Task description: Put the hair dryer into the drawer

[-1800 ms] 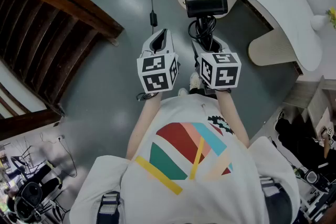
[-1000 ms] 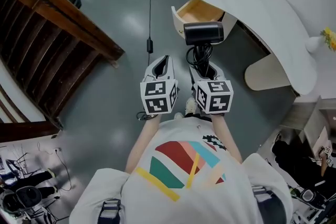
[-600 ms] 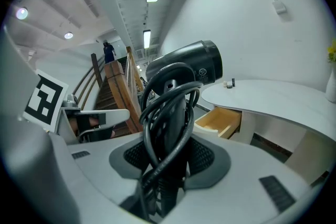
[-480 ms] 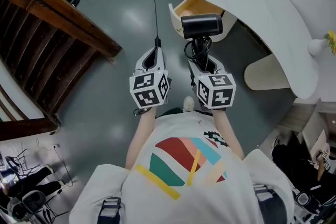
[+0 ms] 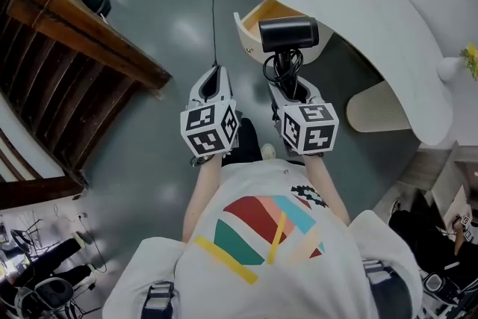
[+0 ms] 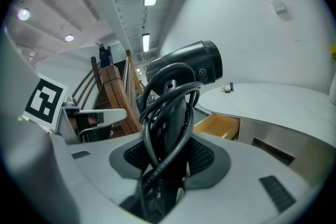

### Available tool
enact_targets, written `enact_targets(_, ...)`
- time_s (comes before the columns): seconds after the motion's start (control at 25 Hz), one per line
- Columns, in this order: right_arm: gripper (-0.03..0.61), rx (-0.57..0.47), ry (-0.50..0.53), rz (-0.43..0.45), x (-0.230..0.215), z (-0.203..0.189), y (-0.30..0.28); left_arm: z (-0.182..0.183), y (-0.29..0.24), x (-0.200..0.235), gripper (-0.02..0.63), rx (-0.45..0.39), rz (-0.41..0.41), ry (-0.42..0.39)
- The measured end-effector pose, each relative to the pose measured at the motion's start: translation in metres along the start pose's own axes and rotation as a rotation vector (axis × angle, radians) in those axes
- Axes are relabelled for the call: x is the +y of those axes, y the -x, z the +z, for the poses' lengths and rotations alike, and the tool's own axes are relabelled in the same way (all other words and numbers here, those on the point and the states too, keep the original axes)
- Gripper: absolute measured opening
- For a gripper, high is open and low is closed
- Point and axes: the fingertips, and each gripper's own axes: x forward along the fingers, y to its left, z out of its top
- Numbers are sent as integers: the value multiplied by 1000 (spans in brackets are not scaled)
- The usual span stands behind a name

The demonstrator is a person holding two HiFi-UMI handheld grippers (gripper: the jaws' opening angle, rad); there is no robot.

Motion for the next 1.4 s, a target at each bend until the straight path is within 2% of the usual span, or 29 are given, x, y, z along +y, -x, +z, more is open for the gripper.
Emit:
enact_targets(0.48, 176, -31, 3, -39, -22, 31, -51, 25, -78, -1, 21, 0, -108, -31)
enact_targets(0.76, 176, -15, -26, -52, -35, 51, -115, 42, -142, 21, 21, 21, -159, -64)
enact_targets(1.0, 176, -23, -6, -68, -24, 96, -187, 93, -200, 72, 21, -6, -179, -66)
enact_targets(1.28, 176, -53, -29, -112, -26, 160, -256, 151, -270, 100, 21, -31, -234, -108)
enact_targets(1.4, 176, -52, -44, -126, -18, 176, -284, 163, -291, 118, 21, -19, -264, -117)
